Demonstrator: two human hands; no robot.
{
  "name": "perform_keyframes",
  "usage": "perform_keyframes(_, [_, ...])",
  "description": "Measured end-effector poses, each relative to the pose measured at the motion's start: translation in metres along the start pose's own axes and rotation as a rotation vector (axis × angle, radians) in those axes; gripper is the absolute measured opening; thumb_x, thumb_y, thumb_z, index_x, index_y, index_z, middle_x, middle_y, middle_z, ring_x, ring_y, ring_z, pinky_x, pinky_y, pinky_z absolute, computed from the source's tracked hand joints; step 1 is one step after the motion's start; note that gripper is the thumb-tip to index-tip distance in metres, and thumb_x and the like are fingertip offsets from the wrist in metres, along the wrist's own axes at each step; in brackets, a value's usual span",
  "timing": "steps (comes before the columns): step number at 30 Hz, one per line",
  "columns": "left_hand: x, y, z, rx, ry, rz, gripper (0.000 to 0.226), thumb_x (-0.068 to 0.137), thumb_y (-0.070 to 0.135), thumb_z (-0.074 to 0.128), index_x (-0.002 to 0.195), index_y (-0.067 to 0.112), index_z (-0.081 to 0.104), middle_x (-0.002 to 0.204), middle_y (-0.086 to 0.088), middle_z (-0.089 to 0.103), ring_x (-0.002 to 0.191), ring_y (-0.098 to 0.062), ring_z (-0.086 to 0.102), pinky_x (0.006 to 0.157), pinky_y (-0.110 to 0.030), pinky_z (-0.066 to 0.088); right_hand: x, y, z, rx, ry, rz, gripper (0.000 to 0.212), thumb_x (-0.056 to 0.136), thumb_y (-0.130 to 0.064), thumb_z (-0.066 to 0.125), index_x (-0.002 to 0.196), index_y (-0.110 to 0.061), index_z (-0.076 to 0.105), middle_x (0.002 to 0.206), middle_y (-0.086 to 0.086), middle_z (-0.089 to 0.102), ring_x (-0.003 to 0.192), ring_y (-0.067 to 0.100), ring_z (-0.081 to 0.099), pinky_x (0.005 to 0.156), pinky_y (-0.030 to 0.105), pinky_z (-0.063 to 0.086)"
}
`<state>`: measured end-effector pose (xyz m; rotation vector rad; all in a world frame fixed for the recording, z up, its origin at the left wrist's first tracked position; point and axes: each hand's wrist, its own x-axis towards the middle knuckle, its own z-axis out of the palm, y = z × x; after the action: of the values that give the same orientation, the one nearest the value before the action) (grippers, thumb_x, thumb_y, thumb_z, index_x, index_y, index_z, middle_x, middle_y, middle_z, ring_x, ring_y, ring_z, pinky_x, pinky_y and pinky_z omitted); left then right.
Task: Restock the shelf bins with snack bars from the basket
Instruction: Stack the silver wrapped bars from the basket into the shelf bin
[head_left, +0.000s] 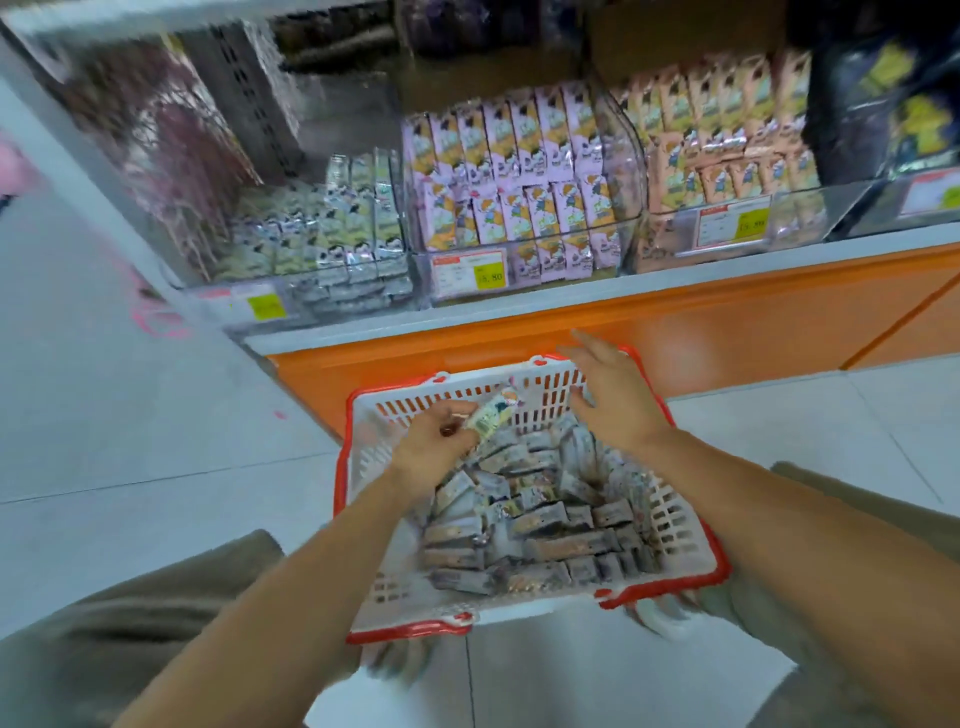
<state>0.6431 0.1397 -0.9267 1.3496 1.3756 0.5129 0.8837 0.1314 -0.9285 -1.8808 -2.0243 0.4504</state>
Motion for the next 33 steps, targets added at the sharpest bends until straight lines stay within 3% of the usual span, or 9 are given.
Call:
perform_keyframes(4, [-0.023, 0.028, -0.04, -0.057, 0.032, 0.128, 0.025, 0.088, -0.005, 0.061, 0.105, 0.012, 0.054, 0.09, -0.003, 0.062, 0.075, -0.011, 0.061, 0.065, -0.021, 0.05, 0.027, -0.056, -0.028, 0.062, 0.158, -0.148, 0.046, 0.094, -0.01, 0.053, 0.139, -0.014, 0.05, 0.145, 0.008, 0.044, 0.12, 0.025, 0.049, 0.101, 0.04, 0.042])
perform_keyframes(8, [-0.029, 0.063, -0.08, -0.089, 0.173, 0.246, 0.024, 0.087, -0.002, 0.064, 0.096, 0.016, 0.05, 0.091, -0.005, 0.062, 0.081, -0.018, 0.063, 0.073, -0.032, 0.055, 0.046, -0.076, -0.05, 0.083, 0.343, -0.066, 0.032, 0.091, -0.007, 0.051, 0.121, -0.013, 0.06, 0.113, 0.009, 0.063, 0.099, 0.025, 0.06, 0.078, 0.039, 0.051])
perform_keyframes(10, [-0.03, 0.077, -0.098, -0.115, 0.265, 0.284, 0.025, 0.086, 0.001, 0.066, 0.095, 0.018, 0.049, 0.094, -0.008, 0.06, 0.078, -0.014, 0.063, 0.075, -0.03, 0.054, 0.052, -0.079, -0.057, 0.035, 0.407, -0.072, 0.022, 0.09, -0.006, 0.052, 0.108, -0.013, 0.063, 0.1, 0.007, 0.063, 0.084, 0.025, 0.06, 0.064, 0.03, 0.041])
perform_keyframes(13, [-0.026, 0.096, -0.117, -0.172, 0.348, 0.32, 0.025, 0.088, 0.003, 0.064, 0.096, 0.02, 0.047, 0.092, -0.005, 0.06, 0.079, -0.011, 0.061, 0.069, -0.017, 0.052, 0.066, -0.092, -0.069, 0.016, 0.439, -0.191, 0.018, 0.09, -0.003, 0.053, 0.102, -0.013, 0.063, 0.093, 0.004, 0.06, 0.08, 0.023, 0.057, 0.06, 0.029, 0.038])
perform_keyframes(17, [-0.007, 0.118, -0.14, -0.227, 0.464, 0.299, 0.026, 0.093, 0.009, 0.06, 0.115, 0.011, 0.046, 0.095, -0.003, 0.058, 0.084, -0.014, 0.059, 0.073, -0.02, 0.052, 0.103, -0.123, -0.079, 0.007, 0.432, -0.248, 0.027, 0.091, -0.005, 0.051, 0.116, -0.011, 0.061, 0.107, 0.007, 0.058, 0.097, 0.023, 0.054, 0.075, 0.035, 0.044])
perform_keyframes(20, [0.014, 0.13, -0.158, -0.206, 0.523, 0.231, 0.027, 0.094, 0.013, 0.058, 0.118, 0.007, 0.046, 0.092, -0.005, 0.056, 0.076, -0.013, 0.054, 0.053, -0.012, 0.047, 0.137, -0.139, -0.076, -0.042, 0.334, -0.214, 0.041, 0.095, -0.013, 0.047, 0.136, -0.014, 0.05, 0.141, 0.011, 0.045, 0.129, 0.03, 0.044, 0.102, 0.045, 0.04])
perform_keyframes(22, [0.03, 0.134, -0.168, -0.165, 0.552, 0.178, 0.031, 0.095, 0.016, 0.058, 0.121, 0.006, 0.046, 0.087, -0.001, 0.054, 0.07, -0.01, 0.051, 0.053, -0.017, 0.044, 0.158, -0.143, -0.073, -0.058, 0.26, -0.172, 0.047, 0.098, -0.018, 0.043, 0.145, -0.019, 0.041, 0.156, 0.011, 0.028, 0.142, 0.03, 0.029, 0.112, 0.049, 0.031])
perform_keyframes(29, [0.088, 0.134, -0.194, -0.011, 0.63, 0.071, 0.033, 0.098, 0.022, 0.055, 0.127, 0.009, 0.045, 0.084, 0.004, 0.05, 0.074, -0.022, 0.055, 0.073, -0.04, 0.05, 0.189, -0.137, -0.054, -0.137, 0.148, -0.12, 0.051, 0.104, -0.031, 0.034, 0.152, -0.017, 0.028, 0.163, 0.01, 0.007, 0.15, 0.027, 0.007, 0.12, 0.048, 0.018])
perform_keyframes(33, [0.121, 0.132, -0.199, -0.01, 0.722, 0.058, 0.026, 0.1, 0.017, 0.05, 0.123, 0.005, 0.045, 0.085, 0.0, 0.051, 0.087, -0.022, 0.049, 0.073, -0.029, 0.036, 0.189, -0.134, -0.05, -0.107, 0.177, -0.127, 0.051, 0.104, -0.034, 0.032, 0.152, -0.019, 0.028, 0.163, 0.009, 0.009, 0.151, 0.025, 0.005, 0.121, 0.047, 0.015])
